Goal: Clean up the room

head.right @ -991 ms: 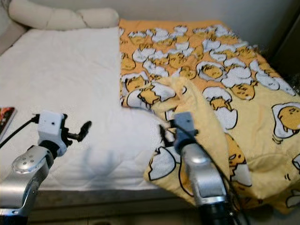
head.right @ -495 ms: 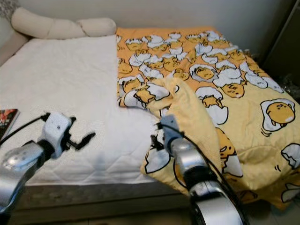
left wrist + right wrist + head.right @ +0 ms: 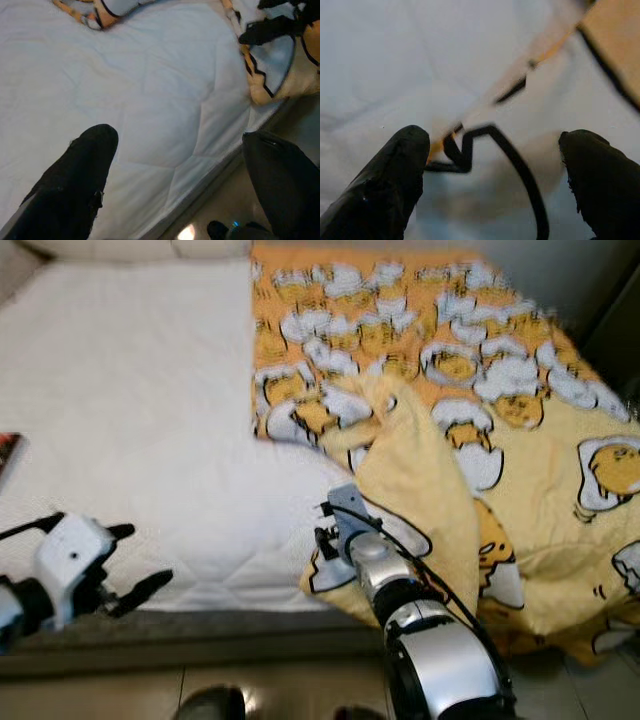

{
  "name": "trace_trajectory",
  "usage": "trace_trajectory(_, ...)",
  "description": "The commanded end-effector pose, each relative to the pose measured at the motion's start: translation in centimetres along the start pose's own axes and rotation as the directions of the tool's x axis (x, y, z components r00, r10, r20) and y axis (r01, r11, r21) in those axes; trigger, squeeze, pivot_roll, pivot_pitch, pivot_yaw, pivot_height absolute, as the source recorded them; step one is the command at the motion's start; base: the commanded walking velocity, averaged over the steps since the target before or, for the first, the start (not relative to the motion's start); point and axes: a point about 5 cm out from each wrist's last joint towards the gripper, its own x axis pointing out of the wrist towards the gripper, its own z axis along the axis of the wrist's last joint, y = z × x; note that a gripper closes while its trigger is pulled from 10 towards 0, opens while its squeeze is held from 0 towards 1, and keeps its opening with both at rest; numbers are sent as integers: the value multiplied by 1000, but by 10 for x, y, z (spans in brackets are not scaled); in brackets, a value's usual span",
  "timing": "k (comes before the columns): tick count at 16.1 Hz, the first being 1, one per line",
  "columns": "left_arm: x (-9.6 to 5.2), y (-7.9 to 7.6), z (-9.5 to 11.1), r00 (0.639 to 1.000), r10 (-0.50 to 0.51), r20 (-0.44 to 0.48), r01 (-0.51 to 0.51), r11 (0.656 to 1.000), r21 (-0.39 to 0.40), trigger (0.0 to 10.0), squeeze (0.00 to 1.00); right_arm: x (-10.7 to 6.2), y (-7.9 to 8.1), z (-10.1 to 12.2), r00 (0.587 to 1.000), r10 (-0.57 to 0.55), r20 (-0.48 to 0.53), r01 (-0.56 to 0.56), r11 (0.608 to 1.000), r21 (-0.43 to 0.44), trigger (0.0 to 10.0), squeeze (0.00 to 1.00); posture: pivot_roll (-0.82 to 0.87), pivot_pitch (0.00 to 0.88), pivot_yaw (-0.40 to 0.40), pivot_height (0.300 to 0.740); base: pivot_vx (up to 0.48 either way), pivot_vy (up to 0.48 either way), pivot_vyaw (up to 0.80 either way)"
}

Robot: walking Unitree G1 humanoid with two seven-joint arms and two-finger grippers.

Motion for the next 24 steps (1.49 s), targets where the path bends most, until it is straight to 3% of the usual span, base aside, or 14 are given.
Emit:
trace_trajectory(1,-7,-1,4,1000,-5,-1,5,1000,6,10000,0,0,-4,0,1000,-28,2,28,1000,2,8157,0,288,275,-32,740,0,0,0)
trace_trajectory(2,-15,-3,7,1000,-5,-9,5,1000,6,10000,0,0,-5,-3,999,-52,-13,52,998,-35,3137,0,294,289,-31,740,0,0,0)
trace_trajectory(3,-17,-3,8,1000,-4,-12,5,1000,7,10000,0,0,-5,-4,998,-59,-18,59,997,-47,3137,0,297,294,-30,740,0,0,0)
trace_trajectory(4,-23,-5,8,1000,1,-24,-1,1000,0,10000,0,0,-5,-7,997,-79,-27,77,995,-69,0,0,305,307,-27,740,0,0,0)
trace_trajectory(10,-26,-13,8,1000,-21,-23,20,1000,-24,10000,0,1,6,-8,998,-49,-27,48,998,-27,0,0,297,261,-32,740,0,0,0)
trace_trajectory(19,-19,-15,12,999,-54,2,54,998,-37,10000,0,0,-11,-6,998,-55,-14,56,998,43,0,0,282,255,-29,740,0,0,0)
trace_trajectory(24,-18,-16,15,998,-45,46,50,993,-111,10000,0,-1,-15,1,999,19,31,-21,998,51,0,0,257,249,-34,740,0,0,0)
